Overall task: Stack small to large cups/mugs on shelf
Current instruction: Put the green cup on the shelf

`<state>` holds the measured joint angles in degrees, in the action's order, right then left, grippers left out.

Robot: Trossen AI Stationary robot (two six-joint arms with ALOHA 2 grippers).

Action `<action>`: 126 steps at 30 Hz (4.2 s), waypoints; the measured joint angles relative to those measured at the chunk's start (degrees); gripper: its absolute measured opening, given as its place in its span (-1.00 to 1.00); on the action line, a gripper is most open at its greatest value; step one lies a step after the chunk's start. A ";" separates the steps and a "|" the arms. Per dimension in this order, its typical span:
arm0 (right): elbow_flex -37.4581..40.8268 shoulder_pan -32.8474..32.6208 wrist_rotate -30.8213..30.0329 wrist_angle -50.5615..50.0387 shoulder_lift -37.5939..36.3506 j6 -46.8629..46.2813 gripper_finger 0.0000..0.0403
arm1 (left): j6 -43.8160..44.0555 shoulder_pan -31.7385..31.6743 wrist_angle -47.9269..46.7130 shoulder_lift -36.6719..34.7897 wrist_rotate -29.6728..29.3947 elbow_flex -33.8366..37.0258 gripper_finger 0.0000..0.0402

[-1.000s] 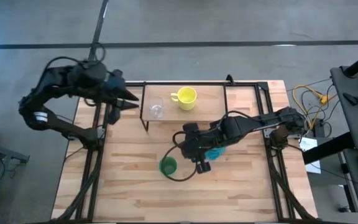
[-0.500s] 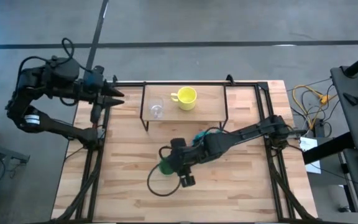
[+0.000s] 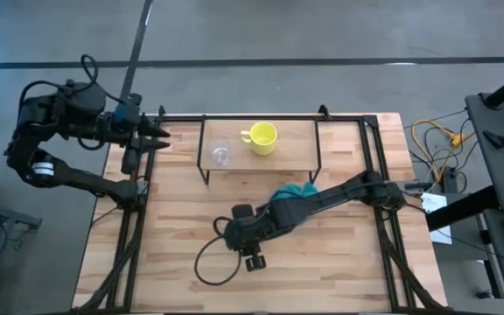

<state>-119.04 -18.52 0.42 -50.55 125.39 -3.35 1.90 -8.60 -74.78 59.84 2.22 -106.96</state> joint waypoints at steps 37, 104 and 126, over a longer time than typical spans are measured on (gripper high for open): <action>4.29 0.04 0.01 -2.65 0.06 -4.14 -0.46 | -2.64 0.00 2.77 1.23 0.15 0.27 -0.49; 3.12 19.43 -25.23 -38.09 -25.97 -8.44 -0.95 | -2.26 -0.02 5.35 6.84 -0.67 0.16 -0.49; 3.34 26.38 -10.50 -37.58 -25.97 1.21 -0.95 | -2.85 -0.02 5.81 7.38 -4.31 0.16 -0.49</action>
<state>-115.70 7.85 -10.09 -88.13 99.42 -2.14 -0.95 -8.62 -68.97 67.22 -2.09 -106.80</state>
